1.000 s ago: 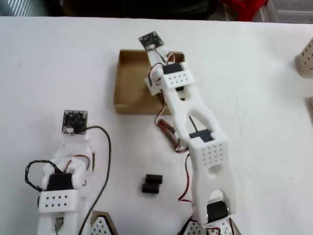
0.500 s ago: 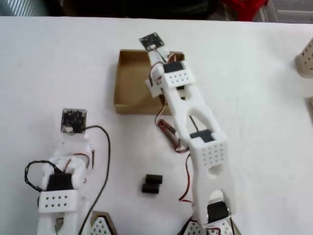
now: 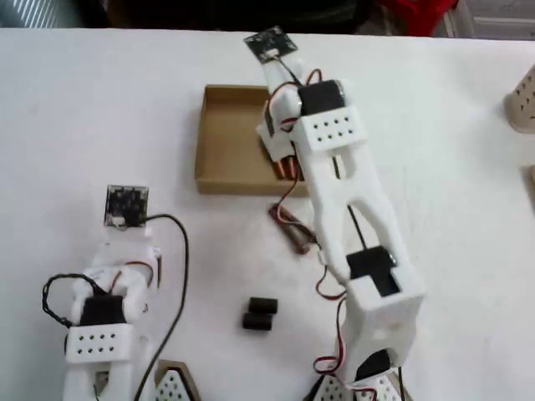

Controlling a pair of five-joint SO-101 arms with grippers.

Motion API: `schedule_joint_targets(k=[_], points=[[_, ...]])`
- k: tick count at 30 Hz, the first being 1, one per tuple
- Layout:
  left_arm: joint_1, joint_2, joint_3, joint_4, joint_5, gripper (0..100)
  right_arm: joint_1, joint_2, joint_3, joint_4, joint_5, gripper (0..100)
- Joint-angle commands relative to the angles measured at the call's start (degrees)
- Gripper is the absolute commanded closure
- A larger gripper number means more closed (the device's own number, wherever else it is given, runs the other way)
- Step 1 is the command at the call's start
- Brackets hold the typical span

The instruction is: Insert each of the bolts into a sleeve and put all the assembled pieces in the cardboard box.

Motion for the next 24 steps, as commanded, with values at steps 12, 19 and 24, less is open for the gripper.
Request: schedule_joint_targets(k=[12, 19, 24], points=[[0.5, -0.7, -1.1, -1.3, -0.4, 98, -5.2, -41.8, 38.2, 4.4, 10.6, 80.0], [0.4, -0.7, -1.1, -1.1, -0.5, 98, -12.5, -61.3, 68.6, -5.3, 10.8, 80.0], [0.4, -0.7, -1.1, -1.1, -0.5, 98, -20.1, -68.6, 84.8, -10.6, 20.9, 80.0]])
